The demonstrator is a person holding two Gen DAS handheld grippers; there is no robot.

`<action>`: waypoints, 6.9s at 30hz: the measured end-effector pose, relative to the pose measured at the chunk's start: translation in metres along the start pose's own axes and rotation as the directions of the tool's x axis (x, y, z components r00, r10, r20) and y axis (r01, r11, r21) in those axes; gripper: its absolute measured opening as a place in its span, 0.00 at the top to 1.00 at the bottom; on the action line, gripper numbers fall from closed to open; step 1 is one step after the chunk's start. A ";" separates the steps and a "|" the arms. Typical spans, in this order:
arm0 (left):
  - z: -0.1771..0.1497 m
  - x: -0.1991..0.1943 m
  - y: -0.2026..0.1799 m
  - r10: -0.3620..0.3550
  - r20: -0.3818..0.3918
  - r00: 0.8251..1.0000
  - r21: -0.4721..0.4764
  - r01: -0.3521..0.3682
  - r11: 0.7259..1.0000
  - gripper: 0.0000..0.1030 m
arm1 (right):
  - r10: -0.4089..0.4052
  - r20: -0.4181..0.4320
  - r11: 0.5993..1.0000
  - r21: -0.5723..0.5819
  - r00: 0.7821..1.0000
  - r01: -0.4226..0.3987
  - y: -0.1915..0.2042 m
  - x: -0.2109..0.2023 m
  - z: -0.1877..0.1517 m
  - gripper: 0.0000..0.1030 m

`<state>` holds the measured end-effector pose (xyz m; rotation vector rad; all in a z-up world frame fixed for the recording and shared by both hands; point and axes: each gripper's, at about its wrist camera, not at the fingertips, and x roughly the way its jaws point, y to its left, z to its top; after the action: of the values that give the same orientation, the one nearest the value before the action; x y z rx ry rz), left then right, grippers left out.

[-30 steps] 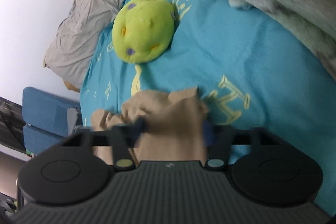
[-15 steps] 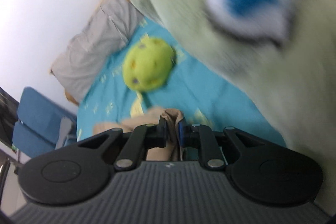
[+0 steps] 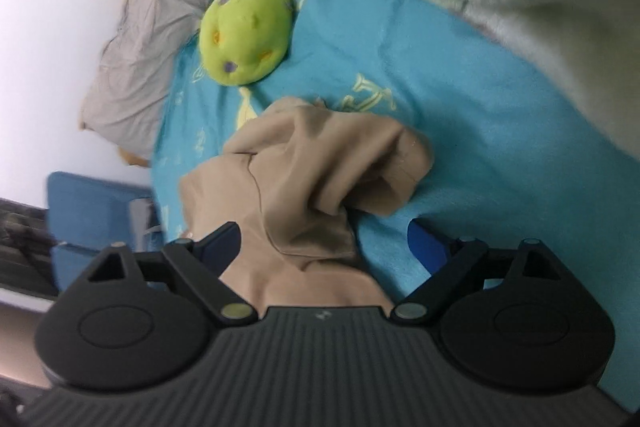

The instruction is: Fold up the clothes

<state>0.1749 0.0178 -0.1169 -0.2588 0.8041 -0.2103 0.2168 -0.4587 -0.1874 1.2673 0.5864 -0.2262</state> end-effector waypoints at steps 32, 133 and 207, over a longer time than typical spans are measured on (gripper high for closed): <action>0.000 0.018 0.008 -0.067 -0.037 0.997 -0.077 0.064 0.995 0.00 | 0.083 0.417 0.894 -0.433 0.905 0.117 0.065 -0.006 0.002 0.84; -0.117 0.009 -0.269 -0.104 -0.289 0.952 0.497 0.242 0.833 0.42 | -0.093 0.465 0.806 -0.484 0.880 0.341 0.042 -0.263 -0.068 0.06; -0.129 -0.099 -0.146 -0.138 -0.290 0.947 0.555 0.284 0.782 0.30 | 0.091 0.142 0.652 -0.757 0.986 0.049 0.093 -0.230 -0.151 0.06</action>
<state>0.0011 -0.1118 -0.0902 0.2800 0.9031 -0.7061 0.0255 -0.3244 -0.0149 0.4147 0.4396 -0.0440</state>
